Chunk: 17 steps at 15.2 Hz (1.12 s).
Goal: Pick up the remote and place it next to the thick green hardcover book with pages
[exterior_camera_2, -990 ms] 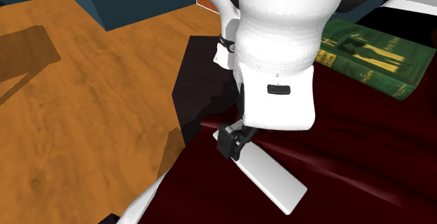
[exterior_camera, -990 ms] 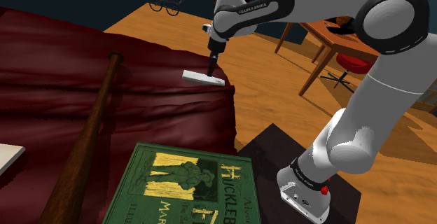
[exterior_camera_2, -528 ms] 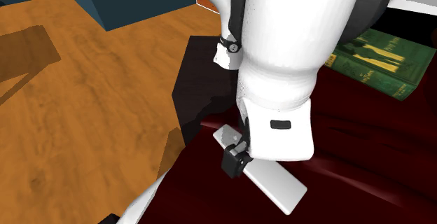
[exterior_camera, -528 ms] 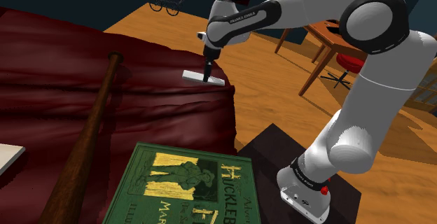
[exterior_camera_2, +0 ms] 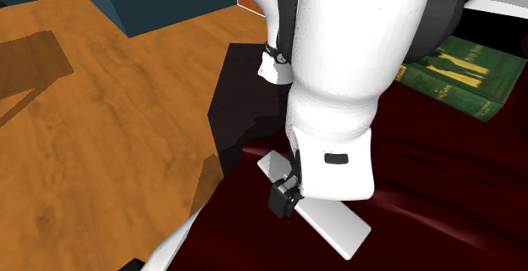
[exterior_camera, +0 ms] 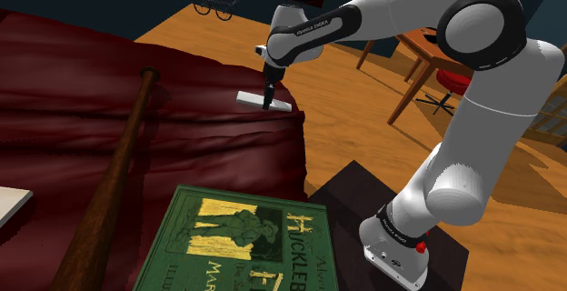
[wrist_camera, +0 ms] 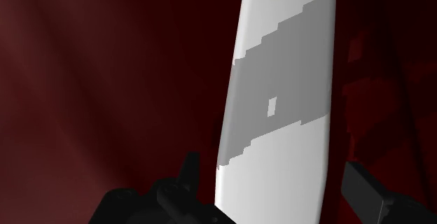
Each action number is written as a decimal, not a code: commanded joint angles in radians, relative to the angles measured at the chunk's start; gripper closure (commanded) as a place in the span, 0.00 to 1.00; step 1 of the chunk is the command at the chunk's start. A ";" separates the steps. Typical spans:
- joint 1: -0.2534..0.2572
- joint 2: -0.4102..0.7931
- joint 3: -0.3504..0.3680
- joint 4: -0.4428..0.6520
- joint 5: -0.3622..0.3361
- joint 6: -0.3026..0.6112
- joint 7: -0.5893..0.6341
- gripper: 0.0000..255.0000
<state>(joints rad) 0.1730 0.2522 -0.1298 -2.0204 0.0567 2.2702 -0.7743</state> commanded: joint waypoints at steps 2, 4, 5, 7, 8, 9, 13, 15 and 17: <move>0.000 0.000 0.000 0.000 0.000 0.000 0.000 1.00; 0.000 0.000 0.000 0.000 0.000 0.000 0.000 1.00; 0.000 0.000 0.000 0.000 0.000 0.000 0.000 1.00; 0.000 0.000 0.000 0.000 0.000 0.000 0.000 1.00; 0.000 0.000 0.000 0.000 0.000 0.000 0.000 1.00; 0.000 0.000 0.000 0.000 0.000 0.000 0.000 1.00; 0.001 -0.015 -0.001 0.008 -0.003 -0.023 0.002 1.00; 0.001 -0.029 -0.002 0.018 -0.006 -0.047 0.004 1.00; 0.002 -0.043 -0.003 0.029 -0.009 -0.071 0.007 1.00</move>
<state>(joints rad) 0.1747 0.2209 -0.1317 -1.9947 0.0497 2.2136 -0.7687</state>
